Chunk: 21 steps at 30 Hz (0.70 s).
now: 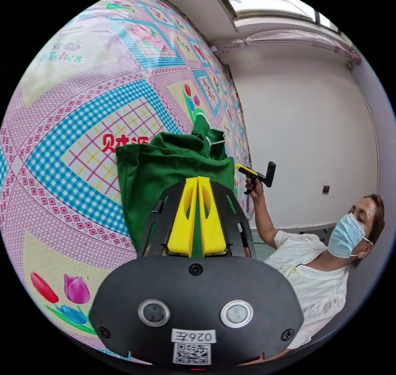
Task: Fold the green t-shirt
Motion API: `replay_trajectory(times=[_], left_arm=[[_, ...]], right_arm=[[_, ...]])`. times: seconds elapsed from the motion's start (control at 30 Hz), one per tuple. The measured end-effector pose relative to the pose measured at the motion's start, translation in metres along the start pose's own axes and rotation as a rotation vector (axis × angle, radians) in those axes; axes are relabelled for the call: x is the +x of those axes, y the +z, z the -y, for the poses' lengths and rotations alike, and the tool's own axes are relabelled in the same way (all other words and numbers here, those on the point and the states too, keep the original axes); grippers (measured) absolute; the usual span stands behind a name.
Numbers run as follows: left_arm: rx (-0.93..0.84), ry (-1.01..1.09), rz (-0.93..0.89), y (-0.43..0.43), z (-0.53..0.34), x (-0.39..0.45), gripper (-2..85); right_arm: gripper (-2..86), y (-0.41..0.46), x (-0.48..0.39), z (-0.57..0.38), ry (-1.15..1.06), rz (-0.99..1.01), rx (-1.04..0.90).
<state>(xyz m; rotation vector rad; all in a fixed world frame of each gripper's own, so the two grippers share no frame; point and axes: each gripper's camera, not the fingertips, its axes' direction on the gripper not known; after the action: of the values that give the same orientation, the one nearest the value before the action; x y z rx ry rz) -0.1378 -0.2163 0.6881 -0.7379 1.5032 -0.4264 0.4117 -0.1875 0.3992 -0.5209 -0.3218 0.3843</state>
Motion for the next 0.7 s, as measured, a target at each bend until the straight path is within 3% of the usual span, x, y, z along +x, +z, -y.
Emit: replay_trajectory(times=[0.17, 0.27, 0.4, 0.5, 0.57, 0.7], left_arm=[[-0.079, -0.062, 0.183, 0.026, 0.023, -0.015, -0.9], [-0.01, -0.154, 0.058, 0.011, 0.016, -0.035, -0.9], [0.099, -0.151, 0.039, -0.013, -0.012, -0.024, -1.0], [0.211, -0.128, 0.003, -0.037, -0.046, -0.002, -1.0], [0.274, -0.092, 0.043, -0.055, -0.08, 0.025, -1.0], [0.329, -0.026, 0.223, -0.068, -0.135, 0.075, -1.0]], right_arm=[[-0.9, 0.025, 0.032, 0.004, 0.109, 0.153, -0.022], [-0.9, 0.021, 0.067, -0.013, 0.239, 0.288, 0.051], [-0.9, 0.005, 0.068, -0.062, 0.307, 0.371, 0.211], [-0.9, -0.018, 0.009, -0.112, 0.221, 0.207, 0.399], [-0.9, -0.038, -0.067, -0.162, 0.118, 0.144, 0.623], [-0.6, -0.019, -0.186, -0.203, -0.049, 0.082, 0.575]])
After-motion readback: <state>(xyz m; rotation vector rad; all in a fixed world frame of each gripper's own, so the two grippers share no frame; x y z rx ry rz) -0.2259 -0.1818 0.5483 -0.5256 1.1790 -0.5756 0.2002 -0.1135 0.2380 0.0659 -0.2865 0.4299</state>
